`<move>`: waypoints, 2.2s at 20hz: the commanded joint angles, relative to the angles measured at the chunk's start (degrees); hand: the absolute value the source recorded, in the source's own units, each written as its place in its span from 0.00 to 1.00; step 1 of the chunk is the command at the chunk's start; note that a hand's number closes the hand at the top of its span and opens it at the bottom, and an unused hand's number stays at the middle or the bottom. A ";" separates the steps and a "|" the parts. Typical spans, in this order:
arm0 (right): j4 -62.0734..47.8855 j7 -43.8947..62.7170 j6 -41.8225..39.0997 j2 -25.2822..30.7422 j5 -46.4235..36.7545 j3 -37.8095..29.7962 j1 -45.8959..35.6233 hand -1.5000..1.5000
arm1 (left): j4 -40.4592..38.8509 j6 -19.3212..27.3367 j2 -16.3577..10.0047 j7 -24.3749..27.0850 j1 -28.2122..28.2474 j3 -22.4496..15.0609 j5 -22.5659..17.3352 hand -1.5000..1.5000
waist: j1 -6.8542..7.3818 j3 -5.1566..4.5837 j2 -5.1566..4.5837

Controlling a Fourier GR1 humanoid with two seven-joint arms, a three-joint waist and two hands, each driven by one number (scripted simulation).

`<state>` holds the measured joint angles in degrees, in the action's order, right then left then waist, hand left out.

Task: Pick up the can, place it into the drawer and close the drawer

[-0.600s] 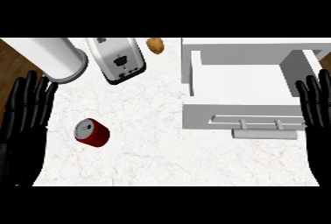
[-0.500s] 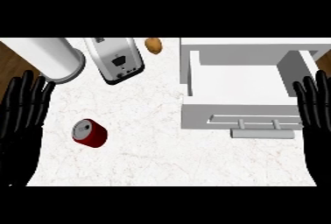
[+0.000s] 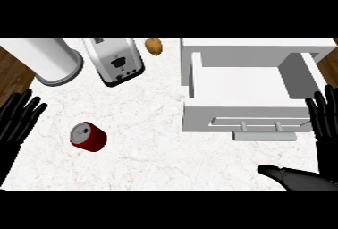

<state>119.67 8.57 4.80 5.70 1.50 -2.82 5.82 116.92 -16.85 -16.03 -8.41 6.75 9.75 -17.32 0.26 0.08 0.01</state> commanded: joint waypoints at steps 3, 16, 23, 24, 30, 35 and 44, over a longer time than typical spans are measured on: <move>2.57 1.25 -3.35 2.66 5.51 -6.45 6.39 0.00 | 4.69 -5.87 -4.31 -5.76 7.39 6.72 -9.91 0.00 | -0.12 -0.06 0.17; 4.12 -2.68 -11.24 3.50 13.00 -15.81 13.33 0.00 | 4.67 -10.46 -4.35 -11.75 10.33 18.25 -20.96 0.00 | -0.22 -0.08 0.12; 0.40 -7.14 -16.98 3.44 16.50 -18.66 15.63 0.00 | -0.63 -4.21 -8.16 -21.15 2.10 18.67 -31.46 0.00 | -0.68 -0.05 0.05; 5.36 -5.55 -16.09 1.84 15.50 -18.24 19.33 0.00 | 2.29 -4.84 -9.90 -23.94 5.67 22.22 -36.77 0.00 | -0.42 -0.06 0.18; 2.67 -4.66 -20.60 4.76 20.85 -24.16 18.01 0.00 | -3.03 -0.34 -5.65 -23.98 -2.67 15.08 -28.90 0.00 | -0.81 -0.08 0.03; 5.69 -4.89 -22.19 1.17 21.90 -24.25 20.00 0.00 | -6.01 -0.60 -2.70 -23.17 -4.18 12.26 -25.11 0.00 | -0.78 -0.09 0.04; 0.24 -5.47 -24.11 0.26 17.67 -25.49 15.65 0.00 | -14.67 -2.14 0.59 -17.93 -8.22 8.40 -14.54 0.00 | -0.56 -0.09 -0.05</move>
<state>121.84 3.63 -19.17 7.11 21.95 -29.31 23.94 108.00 -18.41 -14.75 -27.58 2.55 18.60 -34.60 -0.37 -0.01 0.03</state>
